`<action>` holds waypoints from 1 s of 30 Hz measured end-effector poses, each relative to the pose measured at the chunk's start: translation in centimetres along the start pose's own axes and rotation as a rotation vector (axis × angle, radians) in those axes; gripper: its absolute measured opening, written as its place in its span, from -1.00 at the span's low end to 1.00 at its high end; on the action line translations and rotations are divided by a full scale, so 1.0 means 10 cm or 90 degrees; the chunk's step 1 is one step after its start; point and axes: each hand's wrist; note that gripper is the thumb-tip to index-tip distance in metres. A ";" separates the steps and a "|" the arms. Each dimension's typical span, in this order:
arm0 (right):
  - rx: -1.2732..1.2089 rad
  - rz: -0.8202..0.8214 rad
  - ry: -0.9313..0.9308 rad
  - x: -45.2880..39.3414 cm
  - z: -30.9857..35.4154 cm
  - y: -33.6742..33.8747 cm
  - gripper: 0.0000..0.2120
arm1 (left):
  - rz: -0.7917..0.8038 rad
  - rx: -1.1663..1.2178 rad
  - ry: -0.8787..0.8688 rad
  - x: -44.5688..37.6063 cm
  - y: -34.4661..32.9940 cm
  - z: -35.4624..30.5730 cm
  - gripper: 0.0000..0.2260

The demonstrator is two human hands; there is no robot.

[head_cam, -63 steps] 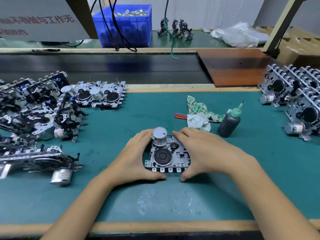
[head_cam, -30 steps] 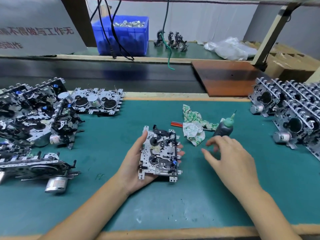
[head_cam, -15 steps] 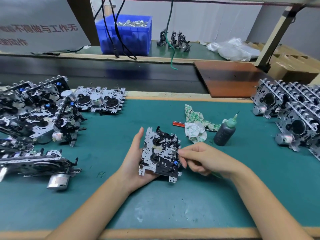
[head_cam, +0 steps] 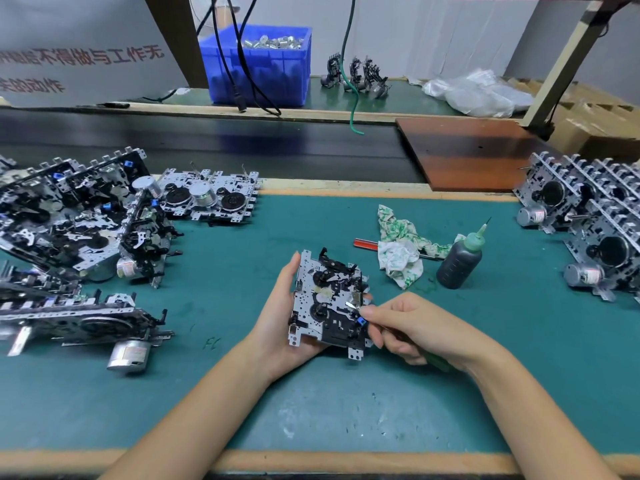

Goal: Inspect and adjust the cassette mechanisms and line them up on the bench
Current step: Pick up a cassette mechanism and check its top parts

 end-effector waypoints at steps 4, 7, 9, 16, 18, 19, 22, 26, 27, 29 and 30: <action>0.020 0.002 -0.030 0.01 0.01 0.00 -0.51 | -0.020 -0.002 -0.012 -0.02 -0.01 0.01 -0.35; 0.024 0.007 -0.039 0.02 0.03 0.00 -0.48 | -0.038 -0.009 -0.024 -0.04 0.01 0.03 -0.36; 0.043 0.017 -0.043 0.01 0.04 0.01 -0.41 | -0.044 -0.017 -0.026 -0.06 0.02 0.04 -0.35; 0.077 0.053 -0.069 -0.01 0.05 0.03 -0.38 | -0.047 -0.023 -0.028 -0.09 0.02 0.04 -0.38; 0.084 0.066 -0.075 -0.01 0.04 0.05 -0.40 | -0.052 -0.027 -0.026 -0.09 0.02 0.04 -0.38; 0.088 0.072 -0.078 -0.02 0.05 0.05 -0.40 | -0.056 -0.030 -0.027 -0.09 0.02 0.03 -0.38; 0.104 0.087 -0.081 -0.02 0.05 0.07 -0.40 | -0.070 -0.040 -0.028 -0.08 0.01 0.03 -0.37; 0.136 0.091 -0.065 -0.02 0.04 0.08 -0.41 | -0.083 -0.046 -0.030 -0.06 0.00 0.04 -0.35; 0.142 0.093 -0.059 -0.02 0.04 0.08 -0.41 | -0.084 -0.047 -0.031 -0.06 0.00 0.04 -0.35; 0.149 0.101 -0.046 -0.02 0.05 0.08 -0.41 | -0.081 -0.044 -0.029 -0.05 -0.01 0.04 -0.34; 0.145 0.101 -0.038 -0.01 0.05 0.07 -0.41 | -0.076 -0.042 -0.026 -0.04 -0.01 0.04 -0.35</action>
Point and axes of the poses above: each hand's wrist, its own x-axis away from the middle knuckle, its own y-axis out of the back of the hand, z = x × y, and after that the axes turned 11 degrees about y, right-handed
